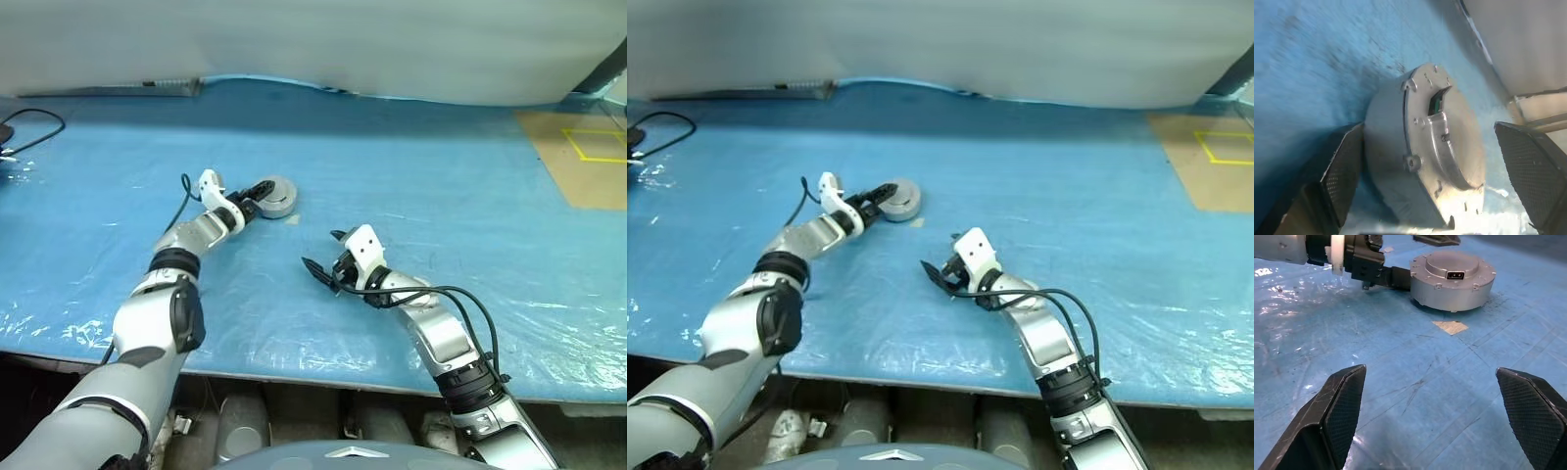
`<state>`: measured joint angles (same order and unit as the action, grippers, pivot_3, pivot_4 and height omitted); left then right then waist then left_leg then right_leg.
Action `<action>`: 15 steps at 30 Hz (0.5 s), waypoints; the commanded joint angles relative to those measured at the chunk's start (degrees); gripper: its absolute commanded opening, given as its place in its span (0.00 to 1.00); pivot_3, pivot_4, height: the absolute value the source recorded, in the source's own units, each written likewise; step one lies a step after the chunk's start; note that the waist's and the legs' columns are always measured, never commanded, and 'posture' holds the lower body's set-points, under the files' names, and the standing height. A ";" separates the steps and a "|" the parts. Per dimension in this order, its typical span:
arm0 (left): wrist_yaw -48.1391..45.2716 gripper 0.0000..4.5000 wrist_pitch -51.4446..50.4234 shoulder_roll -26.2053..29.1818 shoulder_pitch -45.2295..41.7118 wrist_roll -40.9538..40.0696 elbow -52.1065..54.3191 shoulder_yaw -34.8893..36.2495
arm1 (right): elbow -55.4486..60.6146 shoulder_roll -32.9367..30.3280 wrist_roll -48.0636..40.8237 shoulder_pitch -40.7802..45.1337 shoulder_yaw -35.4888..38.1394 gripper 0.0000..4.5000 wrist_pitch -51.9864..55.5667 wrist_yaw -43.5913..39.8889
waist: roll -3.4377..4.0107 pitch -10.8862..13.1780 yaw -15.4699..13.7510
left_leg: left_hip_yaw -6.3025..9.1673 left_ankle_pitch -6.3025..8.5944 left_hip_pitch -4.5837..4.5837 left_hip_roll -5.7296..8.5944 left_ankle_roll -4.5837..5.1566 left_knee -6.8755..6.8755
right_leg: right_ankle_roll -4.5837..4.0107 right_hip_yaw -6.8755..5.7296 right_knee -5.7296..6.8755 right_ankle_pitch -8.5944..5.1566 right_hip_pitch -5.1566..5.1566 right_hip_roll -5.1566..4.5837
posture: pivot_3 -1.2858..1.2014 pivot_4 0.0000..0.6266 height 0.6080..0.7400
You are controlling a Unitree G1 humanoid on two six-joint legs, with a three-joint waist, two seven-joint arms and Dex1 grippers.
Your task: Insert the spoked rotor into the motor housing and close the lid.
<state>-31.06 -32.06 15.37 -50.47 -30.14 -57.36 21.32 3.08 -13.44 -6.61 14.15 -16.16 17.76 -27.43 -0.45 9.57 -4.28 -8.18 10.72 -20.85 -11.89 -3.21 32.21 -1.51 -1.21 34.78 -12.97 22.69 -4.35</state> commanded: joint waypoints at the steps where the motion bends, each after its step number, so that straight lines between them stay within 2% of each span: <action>1: -1.29 0.99 -5.63 3.15 12.45 6.27 11.95 -8.33 | 2.59 0.70 -1.84 -0.66 1.65 1.00 0.38 -0.79 | 0.11 -0.07 0.48 | -0.02 0.00 0.07 -0.02 0.00 -0.02 | -0.03 0.00 0.00 -0.02 -0.05 0.00 | 0.52 0.24 1.00; 3: -2.54 0.99 -5.83 4.81 18.98 8.26 21.21 -12.77 | 2.61 1.24 -2.66 -1.01 2.46 1.00 0.78 -0.88 | 0.24 -0.16 0.88 | -0.21 0.01 0.25 -0.06 0.00 -0.13 | -0.11 0.10 -0.01 -0.07 -0.09 0.00 | 0.52 0.24 1.00; 5: -4.19 0.99 -5.39 5.69 25.01 7.15 31.25 -14.28 | 2.31 2.35 -4.91 -1.01 4.87 1.00 1.73 -0.53 | 0.42 -0.26 1.43 | -0.25 0.02 0.34 -0.09 0.01 -0.25 | -0.15 0.10 -0.01 -0.11 -0.09 0.01 | 0.52 0.24 1.00; 8: -6.59 0.99 10.09 5.88 33.94 10.96 43.76 -17.19 | 0.97 2.68 -4.82 -1.63 7.39 1.00 -0.79 0.48 | 0.56 -0.35 1.76 | -0.33 0.02 0.35 -0.09 0.02 -0.37 | -0.16 0.15 -0.07 -0.13 -0.06 0.00 | 0.52 0.24 1.00; 11: -4.06 0.99 22.38 3.26 38.03 14.30 47.32 -17.24 | 0.59 1.66 -3.02 -3.36 7.24 1.00 -2.88 0.20 | 0.53 -0.33 1.38 | -0.33 0.02 0.21 -0.09 0.03 -0.37 | -0.14 0.11 -0.16 -0.14 0.21 -0.01 | 0.52 0.24 1.00; 15: -2.10 0.99 32.45 -0.07 40.44 16.48 47.83 -17.24 | 0.38 0.86 -0.83 -5.22 6.62 1.00 -7.31 0.18 | 0.43 -0.27 1.10 | -0.32 0.02 -0.22 -0.12 0.03 -0.30 | -0.13 0.04 -0.16 -0.14 0.52 0.00 | 0.52 0.24 1.00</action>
<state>-33.28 -4.47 15.22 -10.41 -14.71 -11.26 4.38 2.48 -12.22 -8.17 9.11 -9.75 13.14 -27.23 -0.02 9.30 -3.19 -8.50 10.74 -21.13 -12.01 -3.18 31.90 -1.63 -1.17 34.62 -13.11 23.28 -4.35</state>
